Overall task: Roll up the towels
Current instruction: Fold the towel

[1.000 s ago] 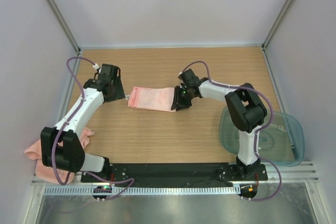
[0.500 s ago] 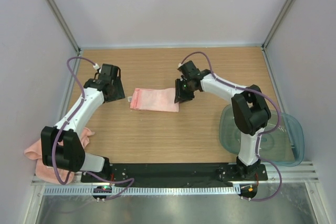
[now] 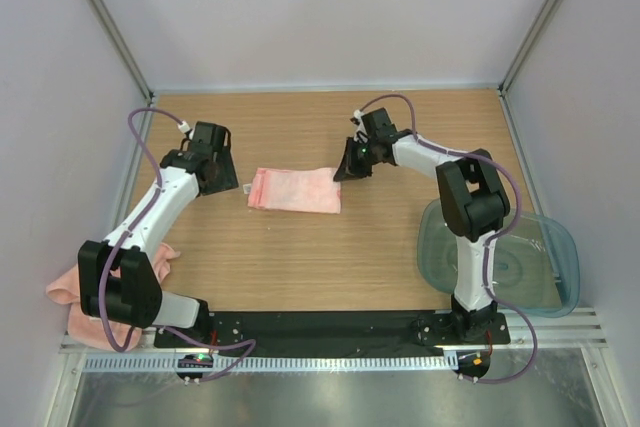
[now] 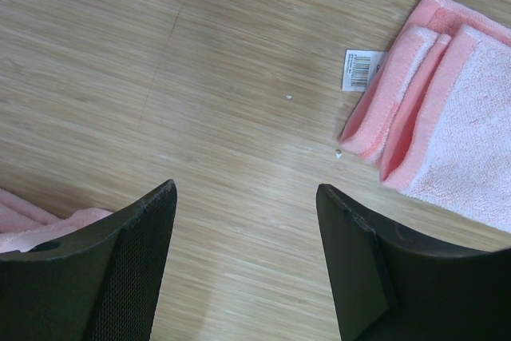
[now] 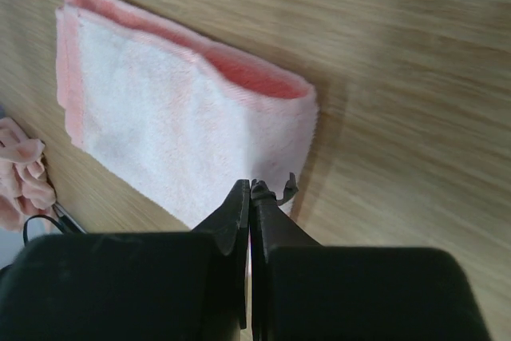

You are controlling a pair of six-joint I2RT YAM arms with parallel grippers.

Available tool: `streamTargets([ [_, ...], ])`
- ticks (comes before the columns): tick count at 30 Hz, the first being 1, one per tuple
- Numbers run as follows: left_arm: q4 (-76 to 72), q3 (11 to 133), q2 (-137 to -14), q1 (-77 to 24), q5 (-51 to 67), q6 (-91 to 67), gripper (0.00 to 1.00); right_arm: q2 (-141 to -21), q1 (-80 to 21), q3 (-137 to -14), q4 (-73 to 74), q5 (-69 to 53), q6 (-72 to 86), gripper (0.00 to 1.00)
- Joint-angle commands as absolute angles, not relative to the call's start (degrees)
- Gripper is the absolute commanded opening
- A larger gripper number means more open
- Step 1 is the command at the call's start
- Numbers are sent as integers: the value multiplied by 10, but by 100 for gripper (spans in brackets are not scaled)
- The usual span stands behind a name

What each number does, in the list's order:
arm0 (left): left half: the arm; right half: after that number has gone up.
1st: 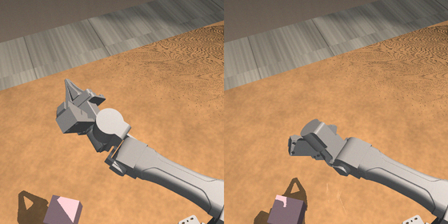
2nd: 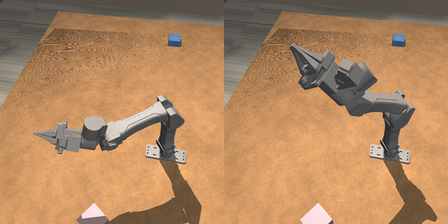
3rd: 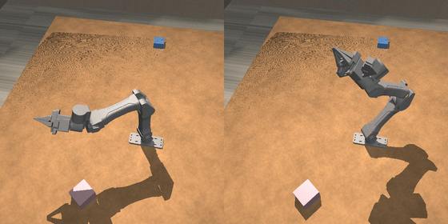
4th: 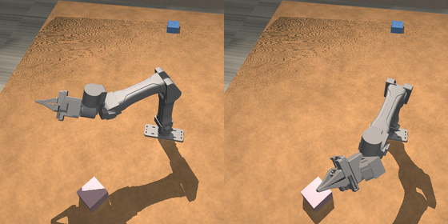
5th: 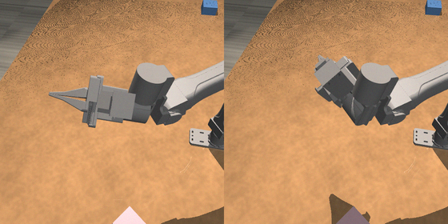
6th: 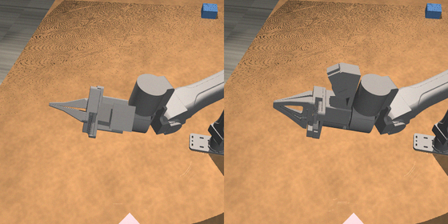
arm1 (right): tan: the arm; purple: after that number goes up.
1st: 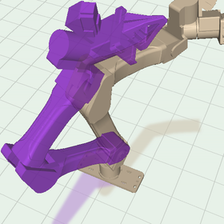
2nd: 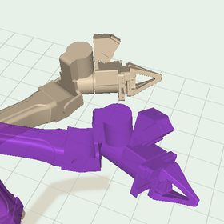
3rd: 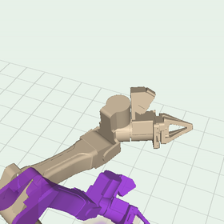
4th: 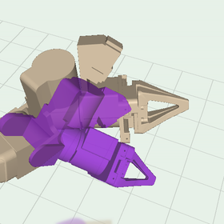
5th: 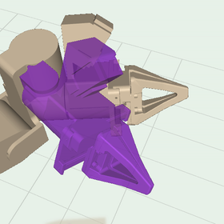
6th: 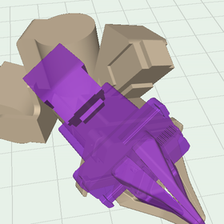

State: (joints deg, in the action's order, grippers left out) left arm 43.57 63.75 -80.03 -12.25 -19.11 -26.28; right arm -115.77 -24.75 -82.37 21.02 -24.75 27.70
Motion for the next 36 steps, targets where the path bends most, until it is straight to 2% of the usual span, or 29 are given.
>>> streamTargets([
  [1, 438, 658, -792, -127, -202, -254, 71, -1186, -229, -796, 105, -327, 321, 1],
  [11, 439, 663, -792, -127, -197, -254, 71, -1189, -217, -766, 109, -326, 312, 1],
  [22, 438, 663, -790, -127, -197, -253, 71, -1144, -217, -835, 147, -353, 319, 1],
  [36, 438, 662, -788, -128, -198, -253, 71, -1248, -216, -871, 69, -372, 386, 1],
])
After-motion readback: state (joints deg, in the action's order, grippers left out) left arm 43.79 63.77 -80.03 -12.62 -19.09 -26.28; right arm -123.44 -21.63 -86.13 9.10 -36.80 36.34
